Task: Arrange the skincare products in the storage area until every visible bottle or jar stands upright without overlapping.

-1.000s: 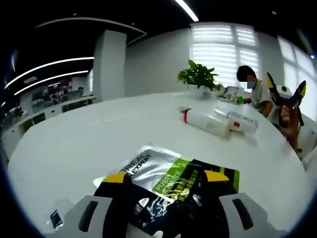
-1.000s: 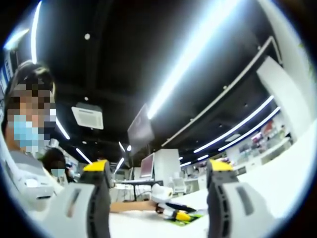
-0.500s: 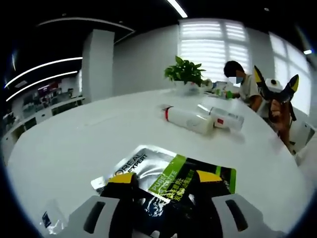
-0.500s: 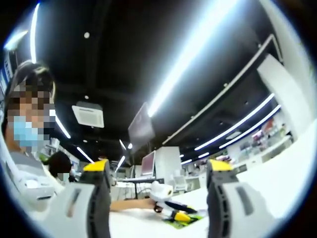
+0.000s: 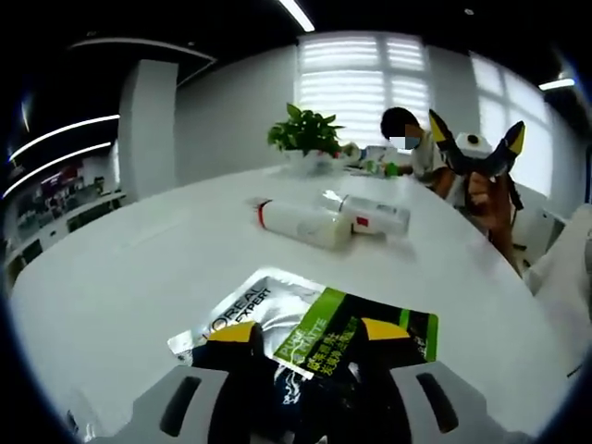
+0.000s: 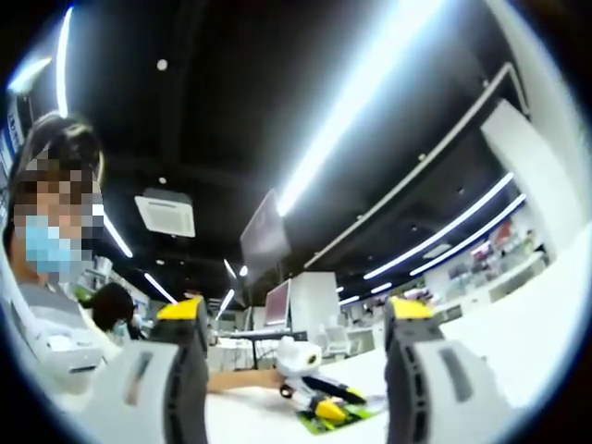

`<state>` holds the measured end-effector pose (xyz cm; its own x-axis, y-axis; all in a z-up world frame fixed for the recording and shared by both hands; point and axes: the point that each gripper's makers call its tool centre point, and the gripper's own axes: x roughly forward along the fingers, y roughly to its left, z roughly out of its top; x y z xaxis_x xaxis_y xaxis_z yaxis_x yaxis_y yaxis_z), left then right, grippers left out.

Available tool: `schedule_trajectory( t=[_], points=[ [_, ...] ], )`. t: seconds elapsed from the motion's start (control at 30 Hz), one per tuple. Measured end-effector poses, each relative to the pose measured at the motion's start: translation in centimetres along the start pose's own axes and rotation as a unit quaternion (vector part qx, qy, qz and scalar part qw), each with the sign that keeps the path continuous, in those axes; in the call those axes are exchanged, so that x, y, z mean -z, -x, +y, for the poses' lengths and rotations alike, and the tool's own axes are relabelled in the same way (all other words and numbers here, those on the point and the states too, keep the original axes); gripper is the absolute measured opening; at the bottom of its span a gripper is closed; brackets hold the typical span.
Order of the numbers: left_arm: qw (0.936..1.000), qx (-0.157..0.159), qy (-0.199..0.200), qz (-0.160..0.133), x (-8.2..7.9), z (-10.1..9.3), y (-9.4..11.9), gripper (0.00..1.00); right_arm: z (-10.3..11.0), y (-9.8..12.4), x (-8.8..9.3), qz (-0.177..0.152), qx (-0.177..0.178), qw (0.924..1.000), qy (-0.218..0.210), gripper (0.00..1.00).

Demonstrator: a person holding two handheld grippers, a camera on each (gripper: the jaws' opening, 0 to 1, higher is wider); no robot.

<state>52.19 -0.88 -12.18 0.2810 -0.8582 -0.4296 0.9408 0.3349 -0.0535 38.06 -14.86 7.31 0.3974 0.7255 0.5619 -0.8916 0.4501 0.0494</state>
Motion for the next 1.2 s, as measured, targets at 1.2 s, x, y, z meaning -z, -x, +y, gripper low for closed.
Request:
schedule_trajectory(
  t=[1.2],
  points=[
    [0.9927, 0.113, -0.044, 0.003, -0.1, -5.0, -0.4, 0.37, -2.9, 0.2, 7.7, 0.295, 0.089, 0.8907, 0.334, 0.83]
  ],
)
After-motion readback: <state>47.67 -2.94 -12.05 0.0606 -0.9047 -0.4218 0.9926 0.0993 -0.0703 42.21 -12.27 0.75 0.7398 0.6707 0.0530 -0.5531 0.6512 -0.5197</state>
